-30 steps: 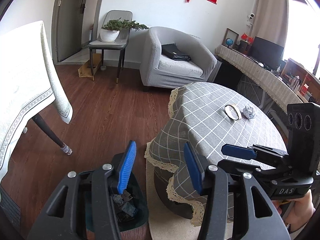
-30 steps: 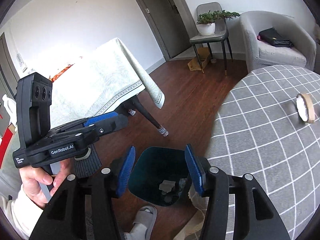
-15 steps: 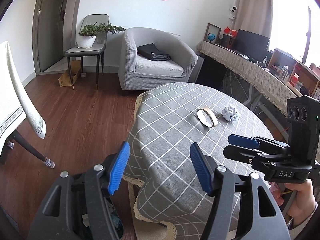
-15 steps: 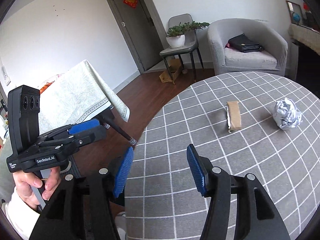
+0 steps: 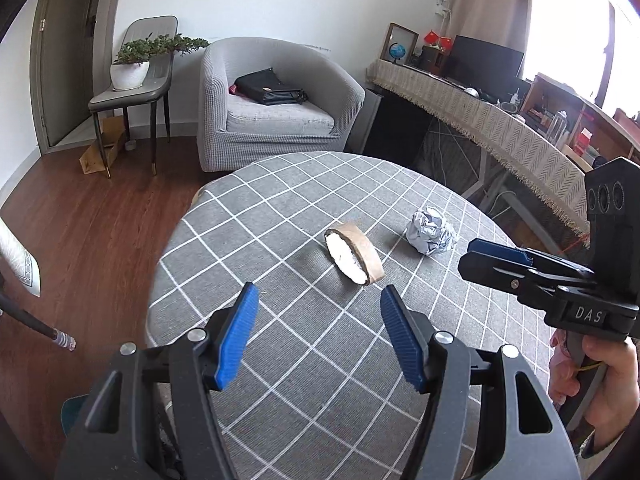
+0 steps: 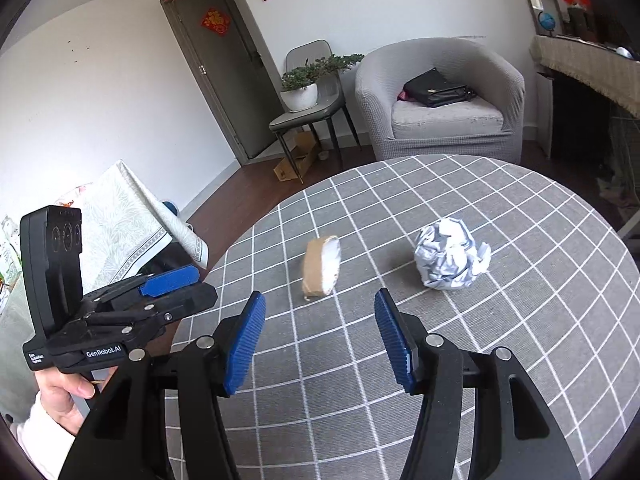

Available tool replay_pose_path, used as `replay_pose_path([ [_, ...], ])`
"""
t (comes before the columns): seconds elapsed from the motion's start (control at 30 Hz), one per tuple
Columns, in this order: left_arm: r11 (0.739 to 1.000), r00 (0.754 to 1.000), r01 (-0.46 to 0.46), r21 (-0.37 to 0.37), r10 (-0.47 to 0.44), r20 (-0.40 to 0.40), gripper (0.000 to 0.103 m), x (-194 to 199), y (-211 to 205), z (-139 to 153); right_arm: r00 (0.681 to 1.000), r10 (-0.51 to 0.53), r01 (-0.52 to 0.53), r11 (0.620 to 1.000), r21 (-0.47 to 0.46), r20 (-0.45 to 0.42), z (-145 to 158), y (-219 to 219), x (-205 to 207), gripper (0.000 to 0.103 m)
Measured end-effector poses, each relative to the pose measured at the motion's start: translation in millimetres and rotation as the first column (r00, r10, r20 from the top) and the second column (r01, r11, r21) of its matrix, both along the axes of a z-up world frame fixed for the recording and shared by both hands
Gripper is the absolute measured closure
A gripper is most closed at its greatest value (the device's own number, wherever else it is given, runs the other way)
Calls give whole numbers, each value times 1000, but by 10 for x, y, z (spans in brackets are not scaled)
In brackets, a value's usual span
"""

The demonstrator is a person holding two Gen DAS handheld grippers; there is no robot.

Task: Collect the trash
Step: 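Move both open tools back toward the tape roll and crumpled paper, then close left tool on the brown tape roll while right tool grips the crumpled paper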

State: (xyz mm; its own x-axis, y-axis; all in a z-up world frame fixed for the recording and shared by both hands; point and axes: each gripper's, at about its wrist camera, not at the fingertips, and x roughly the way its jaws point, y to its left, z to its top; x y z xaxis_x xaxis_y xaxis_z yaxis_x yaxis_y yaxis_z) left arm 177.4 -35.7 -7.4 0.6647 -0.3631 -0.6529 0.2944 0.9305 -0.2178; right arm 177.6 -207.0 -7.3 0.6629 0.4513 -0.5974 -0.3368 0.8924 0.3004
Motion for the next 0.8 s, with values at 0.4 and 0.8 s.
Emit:
replay_pose_path([
  [0.4, 999, 997, 30, 16, -29, -71, 37, 436, -457, -168, 998, -66, 65, 994, -82, -16, -68, -426, 248, 38],
  [0.8, 998, 989, 21, 58, -12, -146, 48, 721, -636, -350, 995, -70, 58, 986, -159, -67, -188, -476, 514, 34],
])
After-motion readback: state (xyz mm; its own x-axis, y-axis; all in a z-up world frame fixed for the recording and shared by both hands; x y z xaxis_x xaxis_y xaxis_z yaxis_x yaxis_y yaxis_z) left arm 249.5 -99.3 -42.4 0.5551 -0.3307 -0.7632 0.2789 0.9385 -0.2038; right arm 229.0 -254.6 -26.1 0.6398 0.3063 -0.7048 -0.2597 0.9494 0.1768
